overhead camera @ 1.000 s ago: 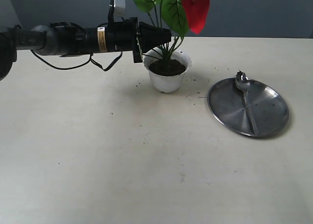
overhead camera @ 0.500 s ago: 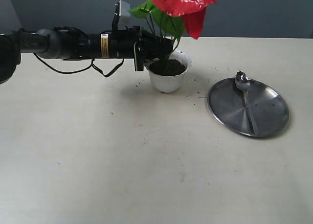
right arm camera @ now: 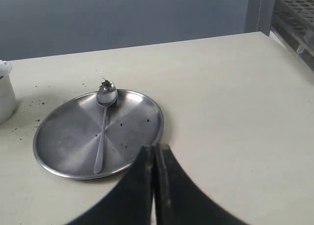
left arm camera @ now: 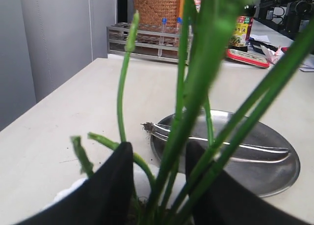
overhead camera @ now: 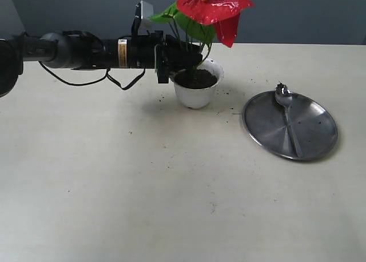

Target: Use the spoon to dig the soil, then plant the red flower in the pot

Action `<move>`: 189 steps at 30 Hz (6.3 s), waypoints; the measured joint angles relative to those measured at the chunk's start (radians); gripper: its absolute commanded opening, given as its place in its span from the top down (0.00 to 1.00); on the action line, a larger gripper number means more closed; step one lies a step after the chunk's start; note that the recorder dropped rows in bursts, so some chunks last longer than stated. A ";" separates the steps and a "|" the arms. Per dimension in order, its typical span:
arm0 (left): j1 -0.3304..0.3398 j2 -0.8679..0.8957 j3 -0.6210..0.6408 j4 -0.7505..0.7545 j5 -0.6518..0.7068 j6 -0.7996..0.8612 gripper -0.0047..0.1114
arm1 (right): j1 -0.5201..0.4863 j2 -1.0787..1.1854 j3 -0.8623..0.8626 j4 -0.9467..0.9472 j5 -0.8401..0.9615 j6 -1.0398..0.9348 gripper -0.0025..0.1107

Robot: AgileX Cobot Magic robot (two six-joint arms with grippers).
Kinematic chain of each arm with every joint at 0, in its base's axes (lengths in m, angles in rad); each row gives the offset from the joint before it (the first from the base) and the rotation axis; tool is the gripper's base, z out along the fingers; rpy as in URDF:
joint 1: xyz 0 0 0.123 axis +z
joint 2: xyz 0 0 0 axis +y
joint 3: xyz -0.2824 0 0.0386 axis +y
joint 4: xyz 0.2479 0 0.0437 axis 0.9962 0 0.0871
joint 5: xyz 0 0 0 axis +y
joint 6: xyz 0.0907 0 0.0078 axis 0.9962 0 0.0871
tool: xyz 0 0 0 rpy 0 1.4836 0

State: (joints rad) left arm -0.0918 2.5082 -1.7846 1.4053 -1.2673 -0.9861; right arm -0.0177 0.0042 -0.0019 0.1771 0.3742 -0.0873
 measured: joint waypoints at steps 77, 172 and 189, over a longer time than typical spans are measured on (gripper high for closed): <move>0.138 -0.130 0.009 0.178 0.051 -0.158 0.53 | 0.000 0.000 0.000 0.000 0.000 0.000 0.98; 0.101 -0.065 0.003 0.071 0.033 -0.052 0.96 | 0.000 0.000 0.000 0.015 0.000 0.000 0.98; 0.098 -0.067 0.005 0.089 0.040 -0.079 0.66 | 0.000 0.000 0.000 0.015 0.000 0.000 0.98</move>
State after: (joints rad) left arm 0.0066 2.4408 -1.7795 1.4942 -1.2268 -1.0650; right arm -0.0177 0.0042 -0.0019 0.1923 0.3742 -0.0873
